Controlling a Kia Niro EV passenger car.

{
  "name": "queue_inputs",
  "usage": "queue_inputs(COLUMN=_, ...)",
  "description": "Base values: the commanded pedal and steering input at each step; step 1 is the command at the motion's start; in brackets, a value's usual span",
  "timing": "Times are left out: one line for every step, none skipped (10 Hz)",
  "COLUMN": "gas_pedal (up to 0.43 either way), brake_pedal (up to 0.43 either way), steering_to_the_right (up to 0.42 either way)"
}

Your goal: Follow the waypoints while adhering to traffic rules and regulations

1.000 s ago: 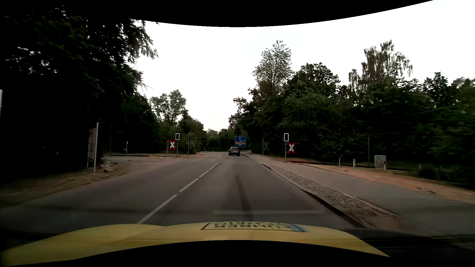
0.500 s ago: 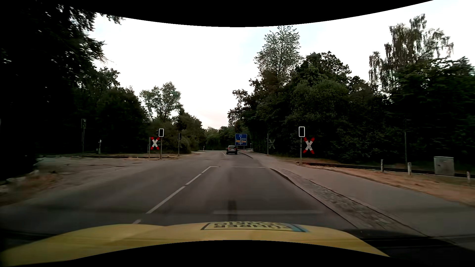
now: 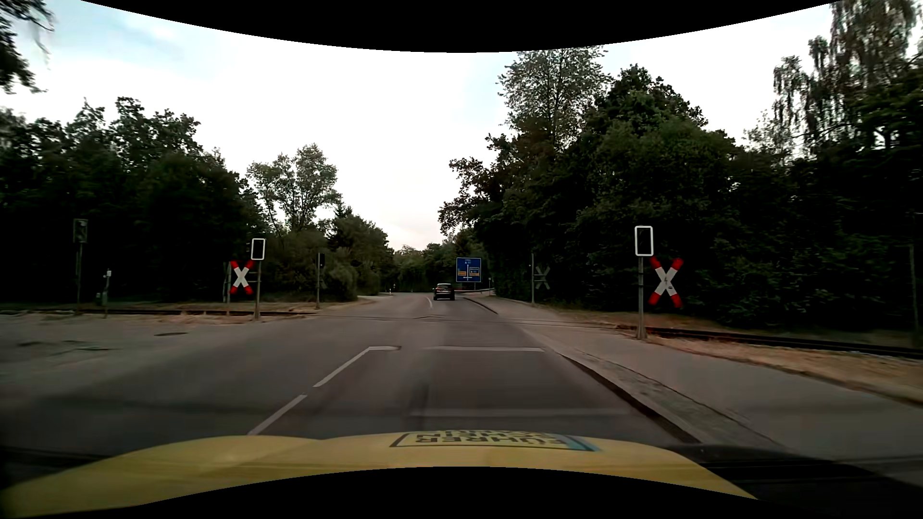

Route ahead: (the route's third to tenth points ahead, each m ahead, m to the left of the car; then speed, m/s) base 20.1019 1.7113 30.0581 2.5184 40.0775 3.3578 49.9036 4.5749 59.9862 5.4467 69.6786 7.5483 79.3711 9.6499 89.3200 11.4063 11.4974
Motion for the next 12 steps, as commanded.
queue_inputs(gas_pedal=0.039, brake_pedal=0.000, steering_to_the_right=0.000)
queue_inputs(gas_pedal=0.039, brake_pedal=0.000, steering_to_the_right=0.000)
queue_inputs(gas_pedal=0.039, brake_pedal=0.000, steering_to_the_right=0.000)
queue_inputs(gas_pedal=0.039, brake_pedal=0.000, steering_to_the_right=-0.001)
queue_inputs(gas_pedal=0.039, brake_pedal=0.000, steering_to_the_right=-0.001)
queue_inputs(gas_pedal=0.039, brake_pedal=0.000, steering_to_the_right=-0.004)
queue_inputs(gas_pedal=0.039, brake_pedal=0.000, steering_to_the_right=-0.010)
queue_inputs(gas_pedal=0.047, brake_pedal=0.000, steering_to_the_right=-0.016)
queue_inputs(gas_pedal=0.047, brake_pedal=0.000, steering_to_the_right=-0.022)
queue_inputs(gas_pedal=0.047, brake_pedal=0.000, steering_to_the_right=-0.025)
queue_inputs(gas_pedal=0.047, brake_pedal=0.000, steering_to_the_right=-0.025)
queue_inputs(gas_pedal=0.047, brake_pedal=0.000, steering_to_the_right=-0.026)
